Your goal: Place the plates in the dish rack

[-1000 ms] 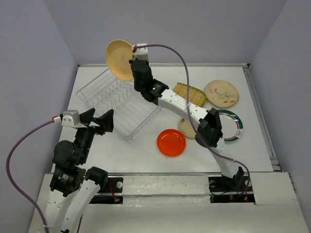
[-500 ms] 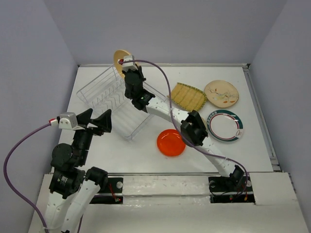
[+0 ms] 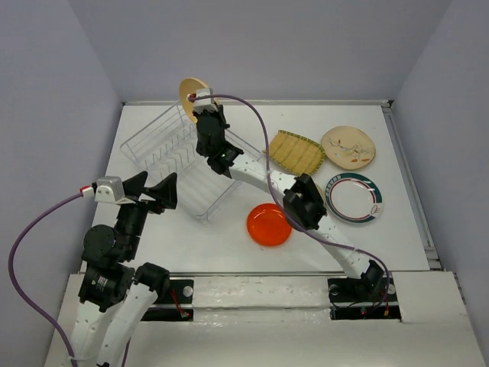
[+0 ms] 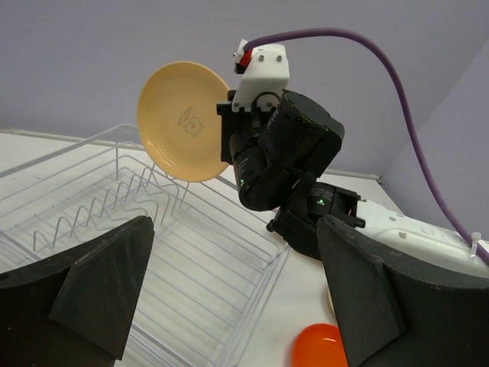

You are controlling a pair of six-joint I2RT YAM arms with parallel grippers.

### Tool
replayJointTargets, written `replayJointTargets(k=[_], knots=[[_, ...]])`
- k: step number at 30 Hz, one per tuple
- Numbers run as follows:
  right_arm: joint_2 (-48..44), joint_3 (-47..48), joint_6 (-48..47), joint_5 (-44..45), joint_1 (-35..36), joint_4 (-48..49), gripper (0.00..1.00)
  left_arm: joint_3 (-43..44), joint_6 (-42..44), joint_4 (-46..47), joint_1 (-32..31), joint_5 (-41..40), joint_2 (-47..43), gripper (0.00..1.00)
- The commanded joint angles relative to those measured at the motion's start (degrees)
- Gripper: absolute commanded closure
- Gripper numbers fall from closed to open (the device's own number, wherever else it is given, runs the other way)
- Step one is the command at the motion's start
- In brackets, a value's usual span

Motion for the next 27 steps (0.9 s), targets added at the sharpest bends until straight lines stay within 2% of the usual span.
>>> replayJointTargets(k=[1, 17, 27], knots=[[-0.3, -1.4, 4.7, -1.1, 0.3, 1.2, 0.93, -0.2, 0.5, 3.7, -0.2, 0.6, 0.2, 0.01], [3.4, -2.7, 6.5, -3.1, 3.1, -2.3, 0.93, -0.2, 0.5, 4.0, -0.3, 0.9, 0.9, 0.01], [3.9, -2.4, 20.8, -7.3, 3.1, -13.1, 0.93, -0.4, 0.4, 4.0, -0.1, 1.4, 0.9, 0.01]])
